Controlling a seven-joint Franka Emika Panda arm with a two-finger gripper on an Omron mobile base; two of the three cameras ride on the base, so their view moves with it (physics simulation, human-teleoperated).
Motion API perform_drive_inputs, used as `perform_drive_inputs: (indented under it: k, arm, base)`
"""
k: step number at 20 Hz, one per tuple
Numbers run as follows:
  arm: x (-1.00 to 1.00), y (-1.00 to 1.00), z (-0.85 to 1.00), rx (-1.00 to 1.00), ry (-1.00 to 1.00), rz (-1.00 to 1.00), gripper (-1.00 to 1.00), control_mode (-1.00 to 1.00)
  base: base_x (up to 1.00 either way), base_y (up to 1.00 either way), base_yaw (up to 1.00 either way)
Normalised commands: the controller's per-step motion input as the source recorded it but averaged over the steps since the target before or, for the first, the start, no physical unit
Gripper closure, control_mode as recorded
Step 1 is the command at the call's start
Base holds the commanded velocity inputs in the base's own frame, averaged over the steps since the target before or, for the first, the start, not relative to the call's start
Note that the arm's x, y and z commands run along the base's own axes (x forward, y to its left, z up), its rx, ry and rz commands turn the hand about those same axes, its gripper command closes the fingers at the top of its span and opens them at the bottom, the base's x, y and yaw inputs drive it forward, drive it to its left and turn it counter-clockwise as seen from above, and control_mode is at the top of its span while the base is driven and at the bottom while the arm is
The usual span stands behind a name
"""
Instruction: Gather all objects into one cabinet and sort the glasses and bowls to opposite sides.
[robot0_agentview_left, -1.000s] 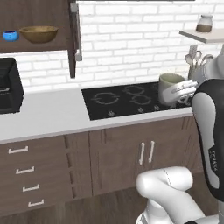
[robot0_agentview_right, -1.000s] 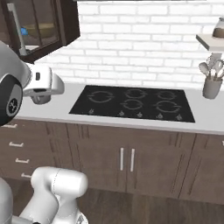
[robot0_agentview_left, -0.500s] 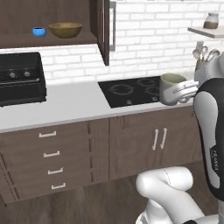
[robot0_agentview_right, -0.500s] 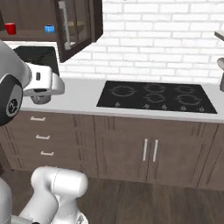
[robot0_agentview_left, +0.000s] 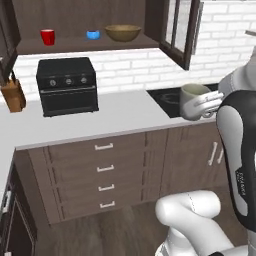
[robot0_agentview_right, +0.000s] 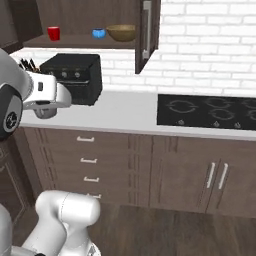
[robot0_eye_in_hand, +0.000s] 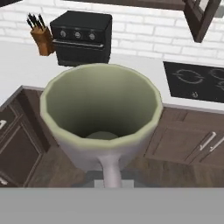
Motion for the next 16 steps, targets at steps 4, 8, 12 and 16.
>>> perform_drive_inputs:
  k: [4,8,12,16]
  arm:
    - [0.0,0.0,0.0,0.0,0.0,0.0,1.0,1.0]
    - [0.0,0.0,0.0,0.0,0.0,0.0,1.0,1.0]
    - [0.0,0.0,0.0,0.0,0.0,0.0,1.0,1.0]
    - [0.0,0.0,0.0,0.0,0.0,0.0,1.0,1.0]
  base:
    - [0.91,0.18,0.0]
    - [0.95,0.03,0.0]
    - [0.5,0.77,0.0]
    - [0.5,0.36,0.0]
